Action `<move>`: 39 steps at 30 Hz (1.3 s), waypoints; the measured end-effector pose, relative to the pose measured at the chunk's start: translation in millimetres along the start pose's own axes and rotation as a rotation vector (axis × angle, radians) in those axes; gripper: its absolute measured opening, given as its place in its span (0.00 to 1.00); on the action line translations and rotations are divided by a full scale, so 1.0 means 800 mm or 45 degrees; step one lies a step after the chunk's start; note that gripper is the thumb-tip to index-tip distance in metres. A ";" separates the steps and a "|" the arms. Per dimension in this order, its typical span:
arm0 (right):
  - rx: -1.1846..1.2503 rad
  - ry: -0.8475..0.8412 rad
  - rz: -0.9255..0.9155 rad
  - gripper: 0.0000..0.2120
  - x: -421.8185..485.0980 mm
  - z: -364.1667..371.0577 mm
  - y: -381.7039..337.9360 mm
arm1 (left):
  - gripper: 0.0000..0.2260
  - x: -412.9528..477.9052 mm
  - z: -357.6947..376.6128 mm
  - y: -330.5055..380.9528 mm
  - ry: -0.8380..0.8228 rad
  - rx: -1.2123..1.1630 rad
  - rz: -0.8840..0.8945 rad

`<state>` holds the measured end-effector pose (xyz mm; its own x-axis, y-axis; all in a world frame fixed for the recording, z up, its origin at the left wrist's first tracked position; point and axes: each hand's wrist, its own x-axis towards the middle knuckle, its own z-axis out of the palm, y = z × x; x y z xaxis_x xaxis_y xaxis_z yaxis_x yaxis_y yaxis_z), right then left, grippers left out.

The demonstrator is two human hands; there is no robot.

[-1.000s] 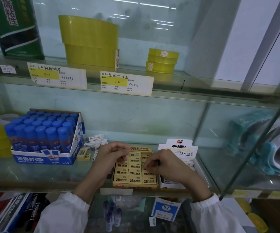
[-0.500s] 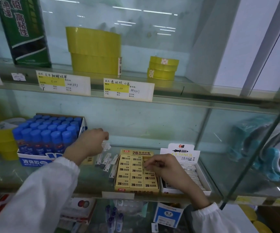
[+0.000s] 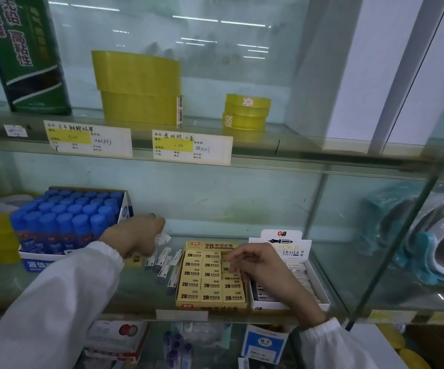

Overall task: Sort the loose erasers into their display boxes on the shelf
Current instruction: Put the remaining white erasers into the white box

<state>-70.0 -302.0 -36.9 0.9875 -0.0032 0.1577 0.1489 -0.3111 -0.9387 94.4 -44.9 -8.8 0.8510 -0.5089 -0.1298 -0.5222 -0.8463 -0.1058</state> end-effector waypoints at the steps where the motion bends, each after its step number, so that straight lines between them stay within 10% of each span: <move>1: -0.008 0.002 -0.001 0.10 0.000 0.001 0.000 | 0.19 -0.001 0.000 0.001 0.019 0.010 0.012; 10: -0.030 0.018 0.028 0.09 -0.002 0.000 -0.001 | 0.22 -0.005 -0.006 -0.013 0.196 -0.196 0.067; 17: -0.021 0.043 0.020 0.09 0.002 -0.002 0.003 | 0.22 -0.014 -0.030 0.010 0.608 -1.260 -0.034; 25: -0.033 0.024 0.003 0.09 -0.001 -0.003 -0.002 | 0.23 -0.017 -0.013 0.099 0.216 -2.388 -0.327; 39: -0.897 0.255 0.052 0.11 0.021 0.039 -0.019 | 0.23 -0.027 0.002 0.143 0.253 -2.561 -0.269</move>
<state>-53.7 -267.6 -29.6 0.9531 -0.1804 0.2429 -0.0234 -0.8442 -0.5355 16.1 -130.9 -19.4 0.9443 -0.2870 -0.1612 0.2355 0.2468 0.9400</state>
